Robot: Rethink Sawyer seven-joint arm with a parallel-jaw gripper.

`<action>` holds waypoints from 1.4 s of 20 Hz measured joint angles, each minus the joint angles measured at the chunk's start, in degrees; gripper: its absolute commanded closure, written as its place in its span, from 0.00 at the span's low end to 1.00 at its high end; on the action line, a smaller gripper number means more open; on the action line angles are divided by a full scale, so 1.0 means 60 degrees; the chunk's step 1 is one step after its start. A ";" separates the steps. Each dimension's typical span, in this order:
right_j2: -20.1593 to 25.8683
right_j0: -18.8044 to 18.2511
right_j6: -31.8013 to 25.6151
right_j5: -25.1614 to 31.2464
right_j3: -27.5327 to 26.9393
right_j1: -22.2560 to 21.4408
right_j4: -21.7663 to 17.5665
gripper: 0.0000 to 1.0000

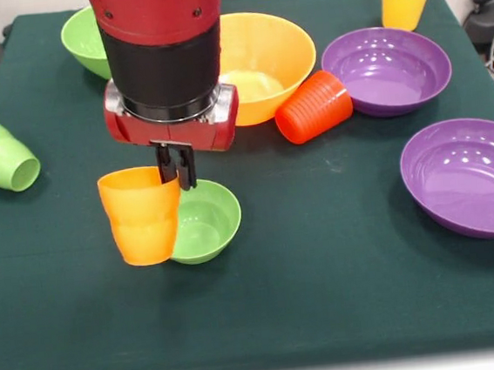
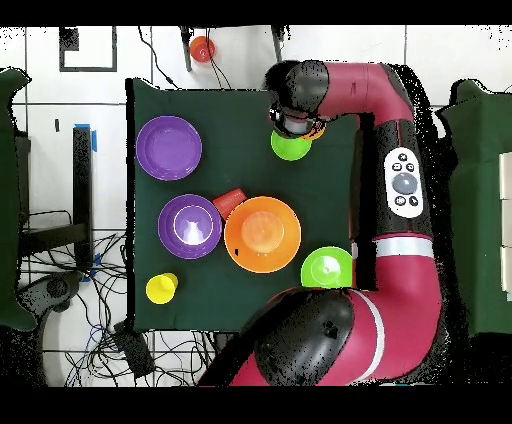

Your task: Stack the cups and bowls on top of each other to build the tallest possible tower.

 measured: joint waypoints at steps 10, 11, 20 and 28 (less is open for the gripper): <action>-0.0370 0.0246 0.0000 0.0000 -0.0478 0.0384 -0.0024 1.00; -0.0406 0.0254 0.0000 0.0000 -0.0502 0.0401 -0.0024 1.00; -0.0652 0.0252 0.0000 0.0000 -0.0748 0.0674 -0.0024 1.00; -0.1018 0.0366 0.0000 0.0000 -0.0704 0.0549 -0.0012 1.00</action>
